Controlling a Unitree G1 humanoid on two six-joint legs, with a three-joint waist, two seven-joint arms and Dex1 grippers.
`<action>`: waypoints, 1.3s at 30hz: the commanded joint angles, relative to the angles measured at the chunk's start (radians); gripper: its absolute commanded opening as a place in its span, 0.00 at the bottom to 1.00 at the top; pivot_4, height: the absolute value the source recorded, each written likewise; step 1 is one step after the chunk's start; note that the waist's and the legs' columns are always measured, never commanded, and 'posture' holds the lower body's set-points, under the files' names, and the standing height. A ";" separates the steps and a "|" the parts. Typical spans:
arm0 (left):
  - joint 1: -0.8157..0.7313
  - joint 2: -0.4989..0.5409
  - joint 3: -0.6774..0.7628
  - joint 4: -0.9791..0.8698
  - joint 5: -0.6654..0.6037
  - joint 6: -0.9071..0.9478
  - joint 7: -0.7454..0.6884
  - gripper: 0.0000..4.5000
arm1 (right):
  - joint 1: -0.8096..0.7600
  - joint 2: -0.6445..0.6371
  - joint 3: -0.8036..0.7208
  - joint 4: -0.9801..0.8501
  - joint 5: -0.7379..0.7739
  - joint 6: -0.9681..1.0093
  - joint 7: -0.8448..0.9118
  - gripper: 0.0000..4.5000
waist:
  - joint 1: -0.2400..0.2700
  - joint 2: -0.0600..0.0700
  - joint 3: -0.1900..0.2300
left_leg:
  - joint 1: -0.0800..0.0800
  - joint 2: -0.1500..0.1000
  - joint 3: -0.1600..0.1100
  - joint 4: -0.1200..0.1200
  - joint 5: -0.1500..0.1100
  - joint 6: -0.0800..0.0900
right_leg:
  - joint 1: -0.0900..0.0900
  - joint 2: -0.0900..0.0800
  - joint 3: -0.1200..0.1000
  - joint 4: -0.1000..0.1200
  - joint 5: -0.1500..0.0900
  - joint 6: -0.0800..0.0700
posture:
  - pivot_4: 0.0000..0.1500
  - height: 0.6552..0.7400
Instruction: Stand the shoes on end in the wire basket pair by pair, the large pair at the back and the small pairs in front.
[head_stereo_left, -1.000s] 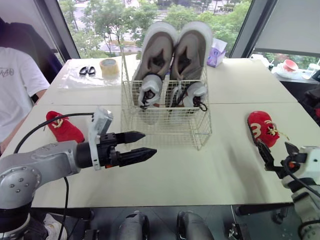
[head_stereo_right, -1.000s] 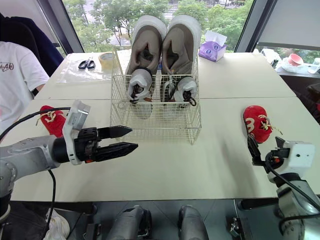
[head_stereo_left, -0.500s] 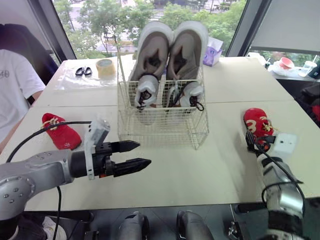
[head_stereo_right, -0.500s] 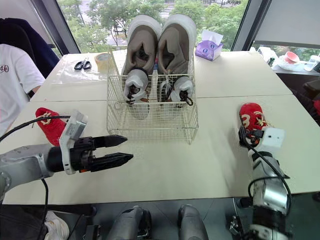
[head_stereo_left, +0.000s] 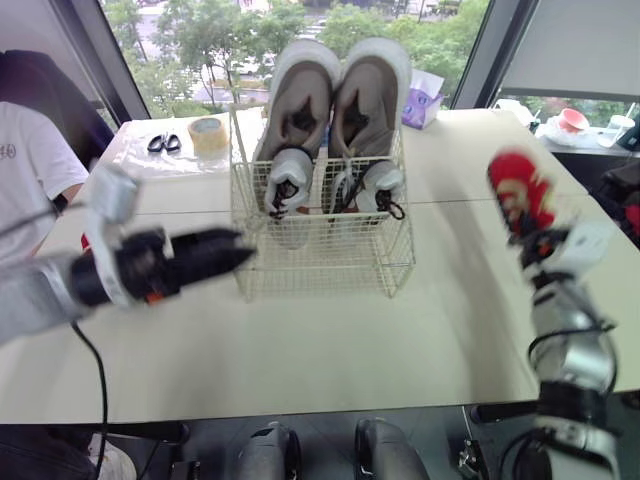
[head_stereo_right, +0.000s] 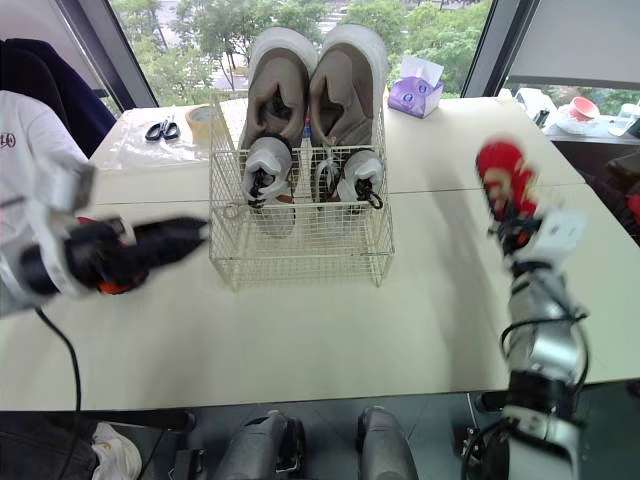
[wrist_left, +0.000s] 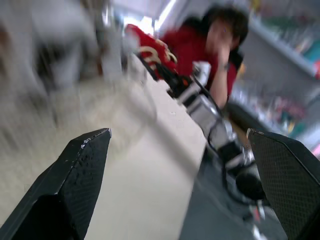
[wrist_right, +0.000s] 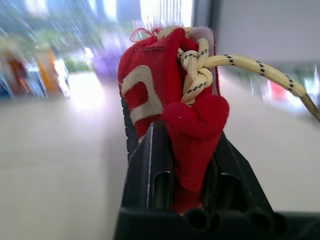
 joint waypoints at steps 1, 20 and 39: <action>-0.169 -0.011 -0.004 0.144 -0.029 -0.036 0.035 1.00 | -0.175 -0.150 0.009 -0.163 0.135 0.069 0.162 0.09 | 0.002 -0.002 0.000 | 0.000 0.000 0.000 -0.002 0.000 0.000 | 0.000 0.000 0.000 0.000 0.001 0.003 | 1.00 1.00; -0.813 -0.319 -0.117 0.588 0.160 0.117 -0.051 1.00 | -0.670 -0.297 0.337 -0.184 0.281 0.279 0.698 0.09 | 0.002 -0.020 0.002 | 0.004 -0.001 0.001 -0.007 0.005 -0.008 | 0.002 -0.001 -0.001 -0.001 0.000 0.004 | 1.00 1.00; -0.853 -0.440 -0.049 0.602 0.287 0.212 -0.104 0.07 | -0.621 -0.273 0.379 -0.225 0.089 0.190 0.737 0.28 | 0.002 -0.020 0.003 | 0.004 0.000 0.001 -0.007 0.005 -0.009 | 0.002 -0.001 -0.002 0.000 0.000 0.004 | 1.00 1.00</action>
